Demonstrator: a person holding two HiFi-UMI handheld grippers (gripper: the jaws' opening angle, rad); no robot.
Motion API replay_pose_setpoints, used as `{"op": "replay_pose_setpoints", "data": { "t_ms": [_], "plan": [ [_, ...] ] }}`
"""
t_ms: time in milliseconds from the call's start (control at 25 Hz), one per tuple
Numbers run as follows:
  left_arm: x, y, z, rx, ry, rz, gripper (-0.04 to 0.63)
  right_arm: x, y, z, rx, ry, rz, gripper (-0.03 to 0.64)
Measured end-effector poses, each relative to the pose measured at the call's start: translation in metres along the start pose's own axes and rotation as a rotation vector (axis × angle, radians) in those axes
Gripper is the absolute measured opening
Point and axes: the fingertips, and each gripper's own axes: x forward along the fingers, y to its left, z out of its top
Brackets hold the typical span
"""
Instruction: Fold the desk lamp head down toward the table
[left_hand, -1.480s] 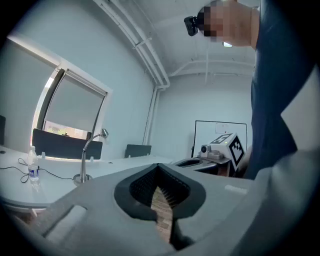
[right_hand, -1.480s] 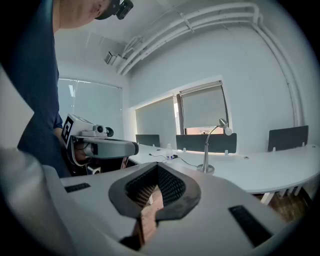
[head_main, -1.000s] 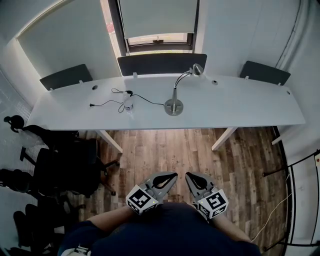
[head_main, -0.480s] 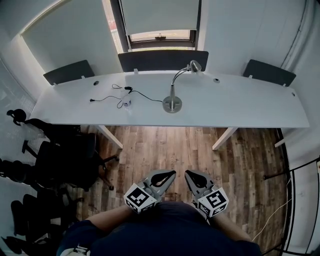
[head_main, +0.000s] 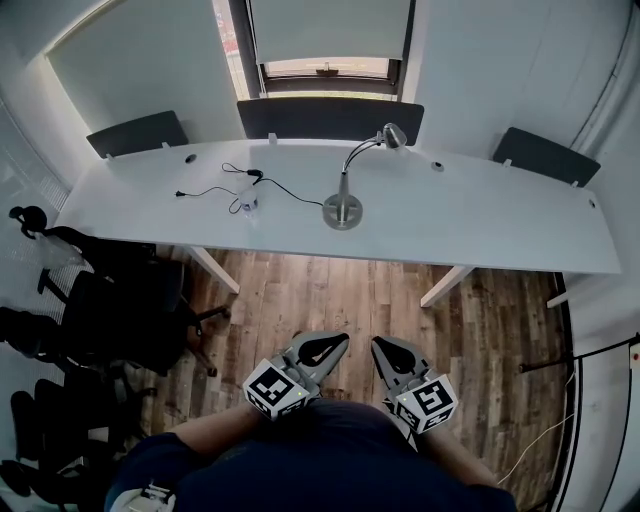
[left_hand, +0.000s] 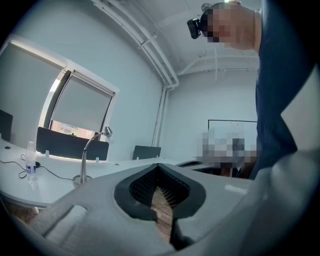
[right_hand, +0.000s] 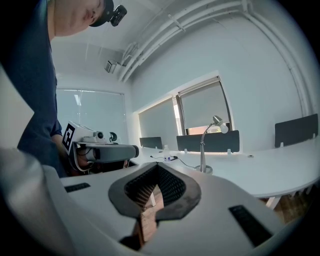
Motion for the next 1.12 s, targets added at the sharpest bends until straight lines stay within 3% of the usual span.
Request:
{"op": "replay_pose_setpoints", "data": {
  "t_ms": [240,480,680,960,1120],
  "plan": [
    [0.032,0.063,0.002,-0.010,-0.004,-0.044,0.005,0.050,-0.038,0.012,-0.003,0.012,-0.046,0.009],
    [0.072,0.164,0.021,-0.028,-0.018,-0.064,0.005,0.127,-0.089,0.034,0.035,0.028,-0.094,0.011],
    [0.097,0.234,0.040,-0.006,-0.019,-0.131,0.005,0.185,-0.126,0.060,0.030,0.038,-0.172,0.011],
    [0.128,0.304,0.038,0.064,0.017,-0.187,0.005,0.236,-0.166,0.077,-0.019,0.038,-0.272,0.011],
    [0.148,0.328,0.031,0.034,0.042,-0.163,0.005,0.247,-0.184,0.088,-0.031,0.041,-0.275,0.011]
  ]
}}
